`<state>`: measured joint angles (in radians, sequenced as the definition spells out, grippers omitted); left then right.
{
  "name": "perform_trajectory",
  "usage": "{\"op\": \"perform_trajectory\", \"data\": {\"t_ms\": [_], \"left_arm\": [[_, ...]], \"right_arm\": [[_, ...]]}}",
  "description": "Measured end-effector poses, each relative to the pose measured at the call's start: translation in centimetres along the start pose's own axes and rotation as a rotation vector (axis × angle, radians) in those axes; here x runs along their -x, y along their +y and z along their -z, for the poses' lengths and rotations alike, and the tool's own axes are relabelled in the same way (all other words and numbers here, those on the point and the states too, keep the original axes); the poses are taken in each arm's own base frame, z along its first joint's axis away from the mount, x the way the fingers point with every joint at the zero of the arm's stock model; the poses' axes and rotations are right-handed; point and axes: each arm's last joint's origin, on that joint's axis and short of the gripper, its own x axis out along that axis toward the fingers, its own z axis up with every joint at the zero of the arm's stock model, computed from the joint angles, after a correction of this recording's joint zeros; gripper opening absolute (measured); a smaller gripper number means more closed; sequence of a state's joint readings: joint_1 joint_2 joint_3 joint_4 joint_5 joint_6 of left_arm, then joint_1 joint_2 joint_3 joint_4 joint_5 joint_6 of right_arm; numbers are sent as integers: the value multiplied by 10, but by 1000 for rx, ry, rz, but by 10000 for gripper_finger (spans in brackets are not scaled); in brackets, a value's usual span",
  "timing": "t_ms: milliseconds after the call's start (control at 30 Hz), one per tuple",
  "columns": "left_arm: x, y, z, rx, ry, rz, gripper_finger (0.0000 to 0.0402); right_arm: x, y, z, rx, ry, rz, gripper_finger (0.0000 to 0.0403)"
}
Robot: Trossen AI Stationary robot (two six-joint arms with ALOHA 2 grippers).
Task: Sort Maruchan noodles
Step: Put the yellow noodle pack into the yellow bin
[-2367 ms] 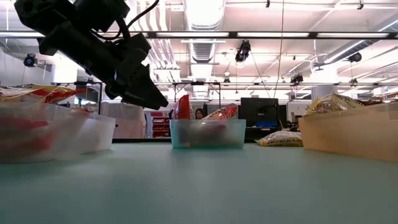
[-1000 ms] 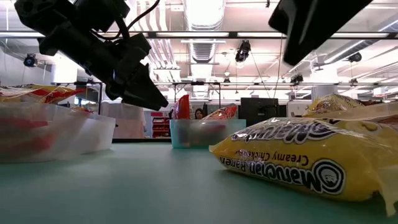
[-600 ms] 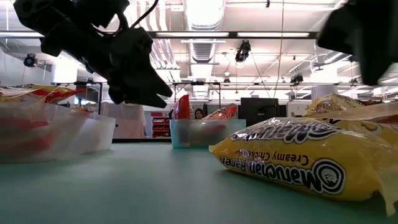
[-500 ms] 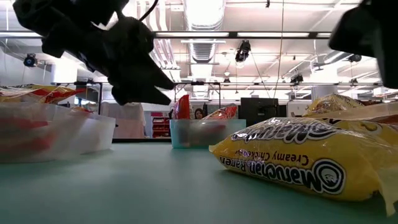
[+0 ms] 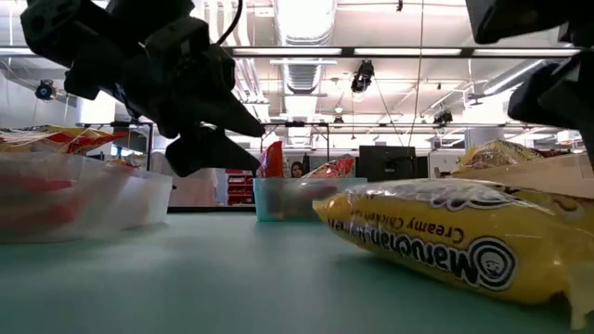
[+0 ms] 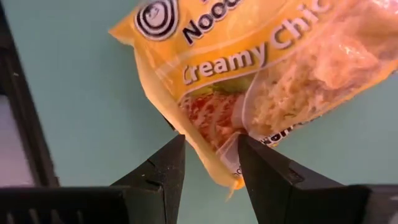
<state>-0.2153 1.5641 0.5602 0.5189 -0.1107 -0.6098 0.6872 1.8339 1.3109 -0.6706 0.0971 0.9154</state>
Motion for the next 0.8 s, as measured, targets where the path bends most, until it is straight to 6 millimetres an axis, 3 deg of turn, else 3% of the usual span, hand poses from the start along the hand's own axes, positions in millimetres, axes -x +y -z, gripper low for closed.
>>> {"op": "perform_trajectory", "data": {"t_ms": [233,567,800], "left_arm": [[-2,-2,2,0,12,32,251],[-4,-13,1,11,21,77,251],[-10,-13,1,54,30,68,251]], "right_arm": [[-15,-1,-1,50,-36,58,139],[-16,-14,-30,113,-288,191,139],[-6,-11,-36,109,-246,96,139]]}}
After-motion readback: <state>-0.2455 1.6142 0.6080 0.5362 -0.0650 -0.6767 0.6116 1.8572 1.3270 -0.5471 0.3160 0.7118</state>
